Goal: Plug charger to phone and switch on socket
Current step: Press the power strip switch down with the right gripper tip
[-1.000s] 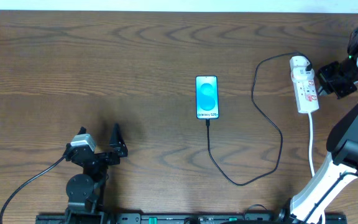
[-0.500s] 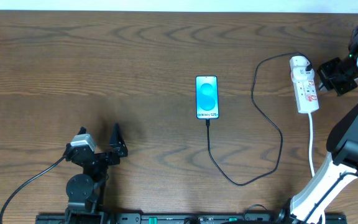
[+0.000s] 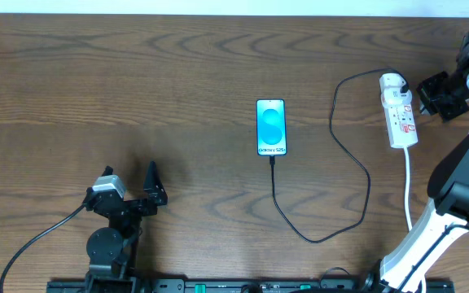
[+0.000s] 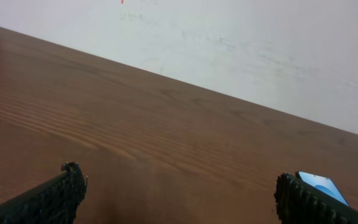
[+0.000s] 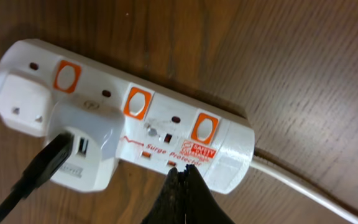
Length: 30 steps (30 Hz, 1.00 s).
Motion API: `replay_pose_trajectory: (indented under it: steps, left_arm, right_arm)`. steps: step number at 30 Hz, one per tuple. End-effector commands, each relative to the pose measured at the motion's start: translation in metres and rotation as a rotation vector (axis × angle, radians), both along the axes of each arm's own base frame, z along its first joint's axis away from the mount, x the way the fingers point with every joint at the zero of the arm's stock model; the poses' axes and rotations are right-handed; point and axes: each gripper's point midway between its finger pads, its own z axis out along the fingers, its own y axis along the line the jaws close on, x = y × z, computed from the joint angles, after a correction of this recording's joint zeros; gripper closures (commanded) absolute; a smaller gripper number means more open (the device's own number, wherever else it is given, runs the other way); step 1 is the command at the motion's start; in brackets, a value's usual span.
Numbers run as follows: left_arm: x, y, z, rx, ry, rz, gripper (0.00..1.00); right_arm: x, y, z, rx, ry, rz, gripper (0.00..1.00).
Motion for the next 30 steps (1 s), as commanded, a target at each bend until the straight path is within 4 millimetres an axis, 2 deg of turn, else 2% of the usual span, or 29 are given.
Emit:
replay_pose_trajectory:
  steps: [1,7,12,22,30]
  left_arm:
    - [0.0,0.002,-0.019,0.02,0.052,0.013,0.01]
    - [0.0,0.002,-0.019,0.02,0.052,0.013,0.01]
    - [0.0,0.002,-0.019,0.02,0.052,0.012,0.01]
    - [0.0,0.002,-0.019,0.02,0.052,0.013,0.01]
    - [0.0,0.002,-0.019,0.02,0.052,0.012,0.01]
  right_arm:
    - [0.006,0.001,-0.018,-0.005,0.028,-0.006,0.99]
    - [0.021,0.01,-0.037,0.037,0.002,0.011,0.99]
    - [0.031,0.007,-0.038,0.023,-0.034,0.013,0.99]
    - [0.037,0.009,-0.04,0.015,-0.052,0.022,0.99]
    - [0.043,0.024,-0.06,0.008,-0.065,0.055,0.99]
